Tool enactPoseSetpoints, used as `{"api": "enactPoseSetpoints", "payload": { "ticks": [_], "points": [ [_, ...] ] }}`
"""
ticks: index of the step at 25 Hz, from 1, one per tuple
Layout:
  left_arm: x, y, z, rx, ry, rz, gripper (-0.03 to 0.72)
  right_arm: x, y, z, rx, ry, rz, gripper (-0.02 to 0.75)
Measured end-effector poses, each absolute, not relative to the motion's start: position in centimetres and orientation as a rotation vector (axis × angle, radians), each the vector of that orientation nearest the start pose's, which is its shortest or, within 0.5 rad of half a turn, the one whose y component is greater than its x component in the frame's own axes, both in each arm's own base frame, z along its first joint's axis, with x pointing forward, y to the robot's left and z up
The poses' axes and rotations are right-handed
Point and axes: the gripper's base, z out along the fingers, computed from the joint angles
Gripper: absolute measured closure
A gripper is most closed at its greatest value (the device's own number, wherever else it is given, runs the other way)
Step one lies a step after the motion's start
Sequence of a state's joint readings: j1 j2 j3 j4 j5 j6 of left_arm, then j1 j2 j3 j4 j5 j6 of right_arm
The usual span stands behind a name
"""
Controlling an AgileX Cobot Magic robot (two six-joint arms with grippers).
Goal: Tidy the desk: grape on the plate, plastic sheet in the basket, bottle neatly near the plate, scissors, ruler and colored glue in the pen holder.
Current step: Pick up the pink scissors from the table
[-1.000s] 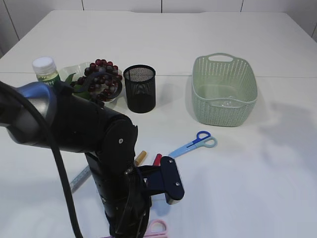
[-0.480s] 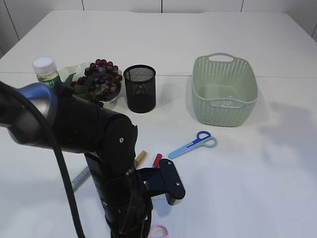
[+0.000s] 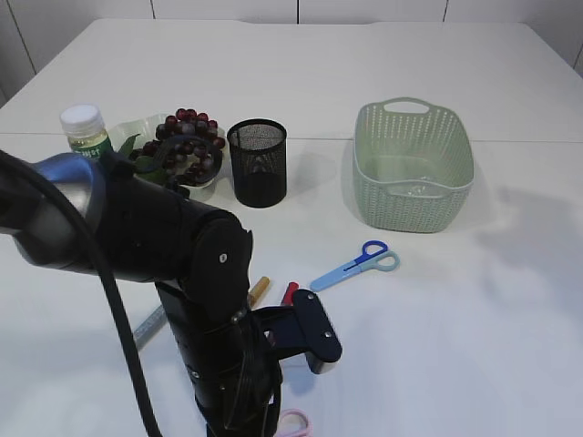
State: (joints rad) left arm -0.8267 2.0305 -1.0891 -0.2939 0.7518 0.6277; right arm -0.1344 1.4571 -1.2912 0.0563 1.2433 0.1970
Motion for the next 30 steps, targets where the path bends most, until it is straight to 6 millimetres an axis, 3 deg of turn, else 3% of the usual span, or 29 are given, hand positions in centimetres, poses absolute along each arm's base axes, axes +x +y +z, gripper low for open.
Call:
{"api": "enactPoseSetpoints", "payload": {
  "ticks": [10, 25, 30],
  "points": [
    [21.9, -26.3, 9.5, 1.792, 2.599, -0.294, 0.497, 27.8, -3.3, 32.2, 0.493, 2.851, 0.092, 0.231],
    [23.4, -27.2, 9.5, 1.673, 2.453, -0.260, 0.491, 27.8, -3.3, 32.2, 0.493, 2.851, 0.092, 0.231],
    [23.5, -27.2, 9.5, 1.670, 2.447, -0.258, 0.449, 27.8, -3.3, 32.2, 0.493, 2.851, 0.092, 0.231]
  ]
}}
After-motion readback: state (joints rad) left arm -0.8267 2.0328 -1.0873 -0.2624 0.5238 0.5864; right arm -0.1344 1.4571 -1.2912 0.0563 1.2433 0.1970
